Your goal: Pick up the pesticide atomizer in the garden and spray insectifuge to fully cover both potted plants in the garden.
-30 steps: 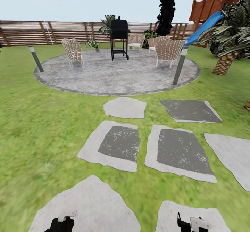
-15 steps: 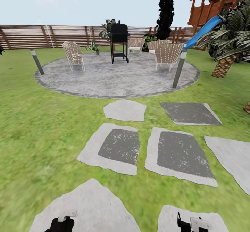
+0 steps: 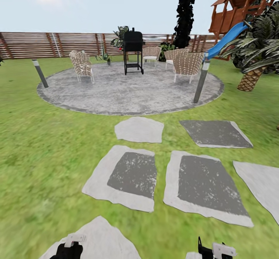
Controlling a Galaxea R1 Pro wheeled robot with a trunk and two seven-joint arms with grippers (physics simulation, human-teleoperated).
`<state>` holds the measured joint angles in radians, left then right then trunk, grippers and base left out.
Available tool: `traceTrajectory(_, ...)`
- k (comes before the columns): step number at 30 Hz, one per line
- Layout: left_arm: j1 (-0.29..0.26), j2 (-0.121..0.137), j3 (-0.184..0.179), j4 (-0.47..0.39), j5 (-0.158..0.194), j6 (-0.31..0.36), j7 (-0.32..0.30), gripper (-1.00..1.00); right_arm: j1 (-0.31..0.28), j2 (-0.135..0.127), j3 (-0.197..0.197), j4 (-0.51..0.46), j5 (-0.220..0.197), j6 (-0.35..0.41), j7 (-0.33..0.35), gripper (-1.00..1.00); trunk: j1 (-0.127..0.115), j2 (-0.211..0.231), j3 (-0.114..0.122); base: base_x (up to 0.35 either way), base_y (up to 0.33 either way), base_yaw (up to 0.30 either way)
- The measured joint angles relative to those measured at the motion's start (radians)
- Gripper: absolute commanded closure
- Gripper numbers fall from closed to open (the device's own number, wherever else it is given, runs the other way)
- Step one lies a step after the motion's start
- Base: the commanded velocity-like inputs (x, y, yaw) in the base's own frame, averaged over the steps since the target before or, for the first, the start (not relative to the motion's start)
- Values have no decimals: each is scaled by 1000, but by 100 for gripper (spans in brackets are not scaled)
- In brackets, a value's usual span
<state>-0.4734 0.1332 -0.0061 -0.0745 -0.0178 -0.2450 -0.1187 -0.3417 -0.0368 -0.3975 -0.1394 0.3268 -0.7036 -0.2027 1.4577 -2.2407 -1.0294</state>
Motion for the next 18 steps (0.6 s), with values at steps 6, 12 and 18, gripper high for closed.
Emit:
traceTrajectory(6, 0, 0, 0, 0, 0, 0, 0, 100, 0, 0, 0, 0, 0, 0, 0, -100, 0, 0, 9, 337, 0, 0)
traceTrajectory(12, 0, 0, 0, 0, 0, 0, 0, 100, 0, 0, 0, 0, 0, 0, 0, -100, 0, 0, 19, 337, 0, 0)
traceTrajectory(18, 0, 0, 0, 0, 1, 0, 0, 100, 0, 0, 0, 0, 0, 0, 0, -100, 0, 0, 28, 337, 0, 0)
